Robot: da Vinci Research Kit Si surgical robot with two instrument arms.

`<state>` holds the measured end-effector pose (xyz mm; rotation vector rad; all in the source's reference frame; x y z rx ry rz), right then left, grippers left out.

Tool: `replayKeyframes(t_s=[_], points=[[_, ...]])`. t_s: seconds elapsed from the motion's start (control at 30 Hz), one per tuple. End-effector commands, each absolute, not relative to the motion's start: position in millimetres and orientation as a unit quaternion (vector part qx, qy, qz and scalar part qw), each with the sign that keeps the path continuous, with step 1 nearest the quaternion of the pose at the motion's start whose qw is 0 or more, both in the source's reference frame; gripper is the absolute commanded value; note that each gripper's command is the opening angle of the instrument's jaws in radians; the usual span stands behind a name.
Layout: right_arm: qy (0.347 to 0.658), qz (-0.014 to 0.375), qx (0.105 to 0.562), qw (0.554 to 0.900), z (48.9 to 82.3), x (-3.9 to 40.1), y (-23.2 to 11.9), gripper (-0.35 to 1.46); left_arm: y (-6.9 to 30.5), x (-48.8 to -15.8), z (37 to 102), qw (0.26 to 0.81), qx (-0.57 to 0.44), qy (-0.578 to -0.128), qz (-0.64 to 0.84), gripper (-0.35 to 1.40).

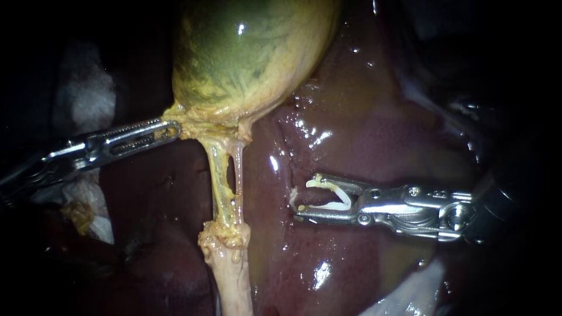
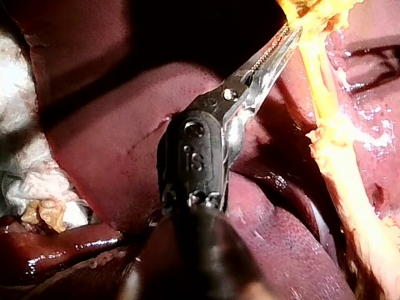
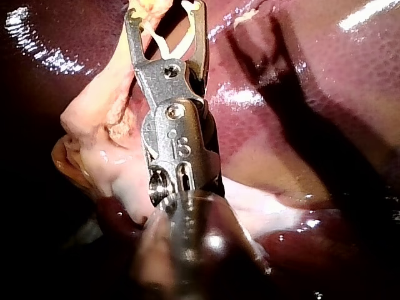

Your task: Grabbing gallbladder

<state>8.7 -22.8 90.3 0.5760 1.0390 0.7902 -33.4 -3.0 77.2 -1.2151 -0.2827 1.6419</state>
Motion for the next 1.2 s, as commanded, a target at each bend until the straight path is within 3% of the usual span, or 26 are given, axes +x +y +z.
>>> replayKeyframes(t_s=[0.03,1.2], points=[[0.476,0.362,0.264,0.756,90.3,8.7,-22.8,0.60,-2.9,-33.4,76.9,0.513,-0.506,-0.117,0.684,-0.04],[0.476,0.362,0.264,0.756,90.3,8.7,-22.8,0.60,-2.1,-34.2,74.4,0.516,-0.512,-0.114,0.677,-0.04]])
